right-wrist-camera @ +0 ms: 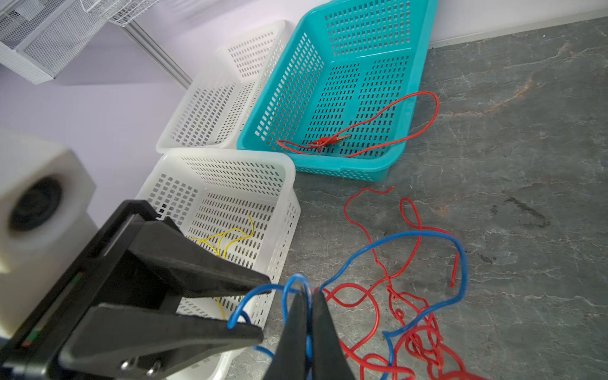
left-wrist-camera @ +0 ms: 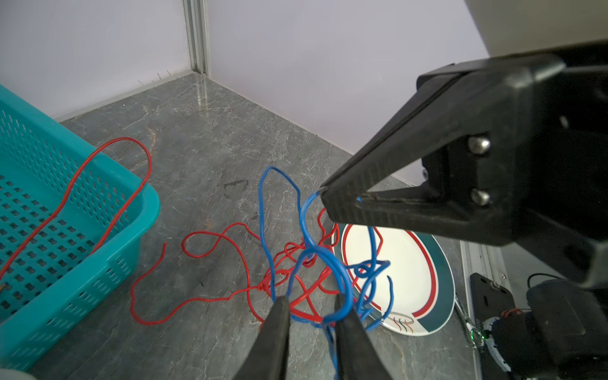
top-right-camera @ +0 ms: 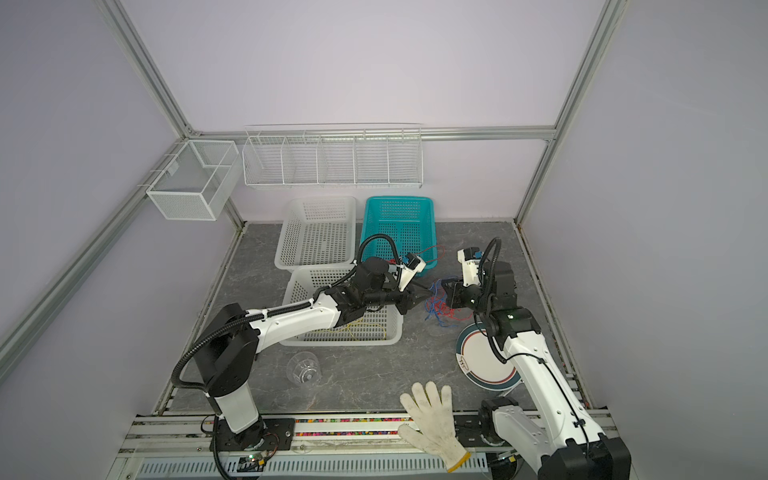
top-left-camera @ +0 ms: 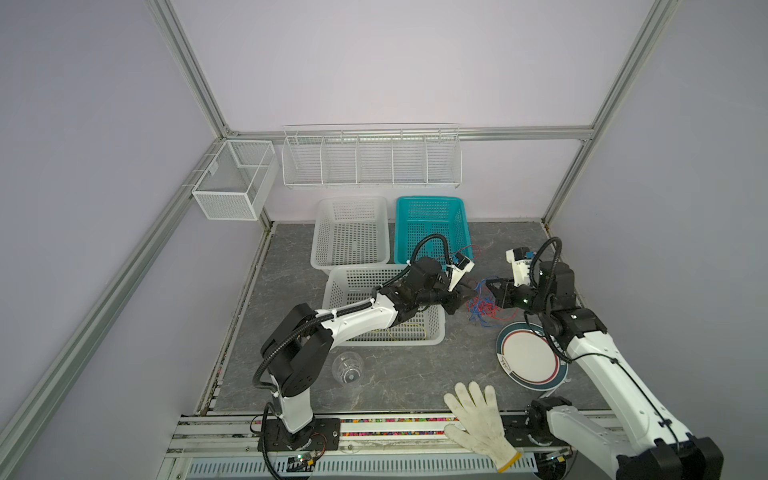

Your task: Untangle the cables

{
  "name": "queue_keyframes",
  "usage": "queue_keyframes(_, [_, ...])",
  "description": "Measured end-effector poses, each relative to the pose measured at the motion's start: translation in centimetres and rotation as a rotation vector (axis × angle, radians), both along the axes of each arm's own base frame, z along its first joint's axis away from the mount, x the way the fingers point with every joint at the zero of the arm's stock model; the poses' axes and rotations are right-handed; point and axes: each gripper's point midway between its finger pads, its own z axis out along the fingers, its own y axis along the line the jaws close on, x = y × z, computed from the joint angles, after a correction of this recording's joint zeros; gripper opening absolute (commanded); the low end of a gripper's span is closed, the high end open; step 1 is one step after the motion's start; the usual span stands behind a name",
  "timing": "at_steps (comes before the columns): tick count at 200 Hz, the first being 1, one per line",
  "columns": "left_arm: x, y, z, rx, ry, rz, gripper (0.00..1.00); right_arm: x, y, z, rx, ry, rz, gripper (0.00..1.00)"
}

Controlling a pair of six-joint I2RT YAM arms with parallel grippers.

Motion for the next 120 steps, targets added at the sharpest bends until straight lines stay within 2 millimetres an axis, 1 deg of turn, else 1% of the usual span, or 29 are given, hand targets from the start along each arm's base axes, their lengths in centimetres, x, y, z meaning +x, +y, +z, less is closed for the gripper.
queue_keyframes(4, [0.0,0.0,0.0,0.001,-0.008,-0.004,0.0,0.0,0.0,0.1,0.001,-0.003,0.0,0.07])
queue_keyframes(26, [0.1,-0.1,0.3,-0.006,-0.011,0.004,0.0,0.0,-0.1,0.1,-0.006,-0.006,-0.012,0.07])
queue_keyframes(38, [0.2,-0.1,0.4,-0.006,-0.014,0.009,0.0,0.3,-0.6,-0.1,-0.024,-0.005,-0.041,0.07])
queue_keyframes(56, [0.5,0.0,0.3,-0.003,-0.019,0.025,0.0,1.0,-1.8,-1.1,-0.062,0.018,-0.117,0.07])
queue_keyframes(77, [0.9,0.3,0.4,0.006,-0.026,0.053,0.0,2.2,-3.3,-3.3,-0.115,0.082,-0.211,0.07])
queue_keyframes(100, [1.0,1.0,0.8,0.018,-0.036,0.084,0.0,3.2,-4.8,-6.9,-0.172,0.185,-0.296,0.07])
queue_keyframes(120, [0.7,1.9,1.4,0.029,-0.044,0.104,0.0,3.6,-5.6,-9.7,-0.212,0.269,-0.343,0.07])
